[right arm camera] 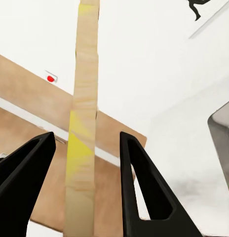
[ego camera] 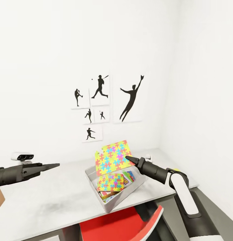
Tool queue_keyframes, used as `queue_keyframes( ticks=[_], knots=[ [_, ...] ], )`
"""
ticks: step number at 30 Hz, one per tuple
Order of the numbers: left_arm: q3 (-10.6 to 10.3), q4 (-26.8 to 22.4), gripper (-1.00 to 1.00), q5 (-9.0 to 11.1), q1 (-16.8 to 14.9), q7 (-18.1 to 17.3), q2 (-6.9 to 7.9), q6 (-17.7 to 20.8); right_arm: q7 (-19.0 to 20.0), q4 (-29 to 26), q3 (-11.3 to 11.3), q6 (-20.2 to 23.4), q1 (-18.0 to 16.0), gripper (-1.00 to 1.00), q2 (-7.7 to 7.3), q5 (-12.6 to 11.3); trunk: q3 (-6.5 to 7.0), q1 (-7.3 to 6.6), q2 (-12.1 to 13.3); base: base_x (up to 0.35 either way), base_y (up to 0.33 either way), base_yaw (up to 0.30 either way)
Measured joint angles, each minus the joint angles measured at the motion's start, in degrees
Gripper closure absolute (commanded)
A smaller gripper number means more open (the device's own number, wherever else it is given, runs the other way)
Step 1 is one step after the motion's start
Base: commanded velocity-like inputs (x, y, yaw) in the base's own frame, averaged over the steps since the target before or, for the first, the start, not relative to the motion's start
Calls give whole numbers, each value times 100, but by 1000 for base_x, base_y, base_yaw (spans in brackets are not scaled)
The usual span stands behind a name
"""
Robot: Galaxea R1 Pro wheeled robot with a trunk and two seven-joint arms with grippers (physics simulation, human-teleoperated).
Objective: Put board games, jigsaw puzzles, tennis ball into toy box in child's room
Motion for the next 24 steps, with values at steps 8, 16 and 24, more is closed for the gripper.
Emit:
queue_keyframes(
  ticks=[8, 16, 24],
  knots=[
    [3, 0, -100, 1, 0, 0, 0, 0, -1, -1, -32, 1, 0, 100, 0, -2, 0, 2, 0, 140, 5, 0],
    [-2, 0, -100, 0, 0, 0, 0, 0, 0, 0, -35, 1, 0, 100, 0, -4, 0, 2, 0, 33, 17, 0],
    [-5, 2, -100, -8, 0, 0, 0, 0, -5, 304, -48, -1, 0, 100, 0, 27, 0, 2, 1, 74, 36, 0]
  ],
)
